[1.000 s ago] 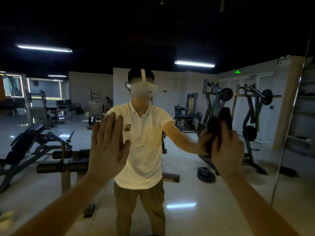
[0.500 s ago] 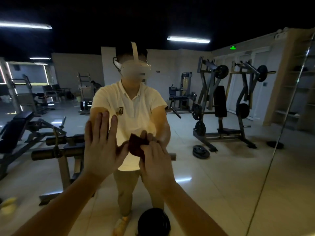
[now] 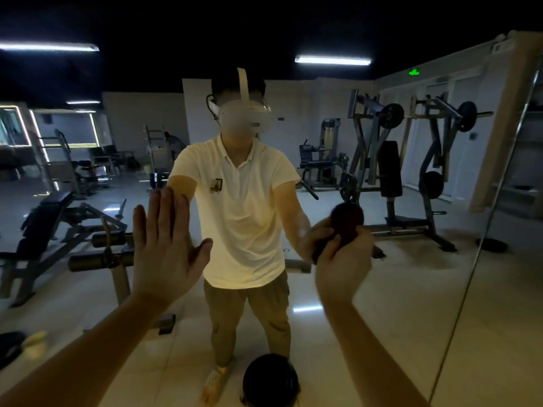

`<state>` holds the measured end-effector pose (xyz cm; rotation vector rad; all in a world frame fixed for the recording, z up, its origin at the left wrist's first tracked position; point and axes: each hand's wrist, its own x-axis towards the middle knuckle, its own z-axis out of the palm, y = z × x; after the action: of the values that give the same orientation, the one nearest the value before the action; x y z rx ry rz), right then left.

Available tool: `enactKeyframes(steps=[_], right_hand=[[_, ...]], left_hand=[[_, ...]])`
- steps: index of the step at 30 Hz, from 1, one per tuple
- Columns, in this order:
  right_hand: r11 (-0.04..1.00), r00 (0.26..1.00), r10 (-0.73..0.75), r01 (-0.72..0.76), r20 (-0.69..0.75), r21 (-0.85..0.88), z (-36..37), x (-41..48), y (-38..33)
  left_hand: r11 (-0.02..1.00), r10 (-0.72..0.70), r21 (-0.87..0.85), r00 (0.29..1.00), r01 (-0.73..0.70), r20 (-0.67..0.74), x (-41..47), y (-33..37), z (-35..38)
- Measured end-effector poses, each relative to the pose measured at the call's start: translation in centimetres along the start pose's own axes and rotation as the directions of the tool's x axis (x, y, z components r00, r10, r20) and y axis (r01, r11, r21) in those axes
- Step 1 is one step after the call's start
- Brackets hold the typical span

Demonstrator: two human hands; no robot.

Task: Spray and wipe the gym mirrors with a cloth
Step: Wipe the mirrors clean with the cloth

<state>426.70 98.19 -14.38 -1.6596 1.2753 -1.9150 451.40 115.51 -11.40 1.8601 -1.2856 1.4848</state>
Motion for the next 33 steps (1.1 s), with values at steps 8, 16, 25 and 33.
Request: enactKeyframes(steps=[8,16,25,33], right_hand=[[0.752,0.709,-0.618,0.659,0.34,-0.007,1.3,-5.7,-0.7],[0.948,0.949,-0.278,0.296,0.151,-0.116,-2.5,3.4,-1.1],[0.932,0.917,-0.36,0.364,0.172,0.011,4.9,-6.3,-10.7],[0.699,0.656,-0.698,0.712,0.287,0.072,11.3,-17.1,-18.3]], left_hand=[[0.998,0.004,0.056,0.998,-0.008,0.067,-0.1,-0.1,-0.6],[0.997,-0.033,0.078,0.994,0.024,0.106,-0.2,0.4,-1.5],[0.981,0.184,-0.096,0.969,-0.17,0.164,-0.5,-4.9,-4.2],[0.999,0.026,-0.04,0.999,-0.025,0.019,0.4,-16.3,-5.4]])
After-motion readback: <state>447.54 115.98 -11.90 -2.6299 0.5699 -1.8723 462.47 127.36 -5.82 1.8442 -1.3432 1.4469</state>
